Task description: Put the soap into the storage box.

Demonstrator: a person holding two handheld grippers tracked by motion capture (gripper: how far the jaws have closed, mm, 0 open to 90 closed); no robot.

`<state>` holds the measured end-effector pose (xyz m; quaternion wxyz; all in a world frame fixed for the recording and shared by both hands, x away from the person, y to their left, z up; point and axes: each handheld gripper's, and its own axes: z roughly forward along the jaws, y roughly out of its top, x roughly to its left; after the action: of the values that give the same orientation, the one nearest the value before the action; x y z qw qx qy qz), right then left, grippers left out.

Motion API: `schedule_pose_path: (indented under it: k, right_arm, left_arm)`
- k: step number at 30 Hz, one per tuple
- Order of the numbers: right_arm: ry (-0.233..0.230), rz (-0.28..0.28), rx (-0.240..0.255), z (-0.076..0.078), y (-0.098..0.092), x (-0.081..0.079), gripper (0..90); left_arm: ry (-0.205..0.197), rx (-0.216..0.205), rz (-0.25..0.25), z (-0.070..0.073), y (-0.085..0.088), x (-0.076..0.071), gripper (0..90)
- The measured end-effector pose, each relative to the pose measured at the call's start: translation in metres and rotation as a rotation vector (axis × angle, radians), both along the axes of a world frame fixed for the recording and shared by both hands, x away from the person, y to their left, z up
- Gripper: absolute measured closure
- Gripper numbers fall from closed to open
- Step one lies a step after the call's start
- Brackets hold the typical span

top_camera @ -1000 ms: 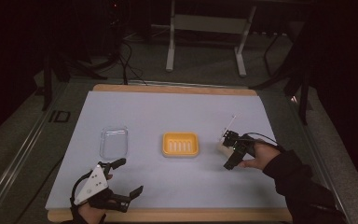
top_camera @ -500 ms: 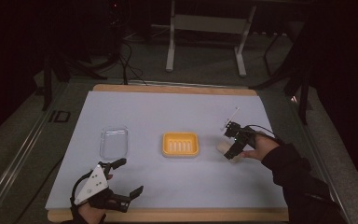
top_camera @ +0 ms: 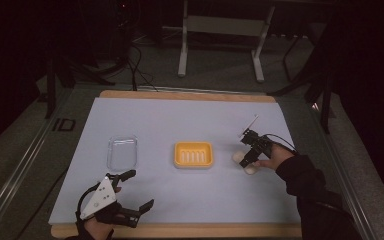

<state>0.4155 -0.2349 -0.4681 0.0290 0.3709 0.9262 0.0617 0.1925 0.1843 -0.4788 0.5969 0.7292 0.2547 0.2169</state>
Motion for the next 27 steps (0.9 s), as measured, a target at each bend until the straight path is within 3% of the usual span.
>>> schedule_pose_path:
  k: [4,12,16,21,27]
  right_arm:
    - [0.016,0.004,-0.002,-0.014,0.002,0.002,24.0]
    - [0.024,0.005,-0.013,-0.03,0.002,0.009,36.4]
    - [0.026,0.01,-0.004,-0.029,0.002,0.011,41.5]
    - [0.021,0.029,-0.03,-0.029,0.004,0.009,48.8]
    - [-0.002,0.07,-0.066,-0.028,0.009,0.006,50.0]
  left_arm:
    - [0.0,-0.001,0.0,0.0,0.0,0.0,1.1]
    - [0.002,0.002,-0.002,0.0,0.0,0.0,1.1]
    - [0.003,0.003,-0.003,0.0,0.0,0.0,1.1]
    - [0.002,0.004,-0.003,0.0,-0.001,0.0,1.1]
    - [0.002,0.005,-0.003,0.0,-0.001,0.0,1.1]
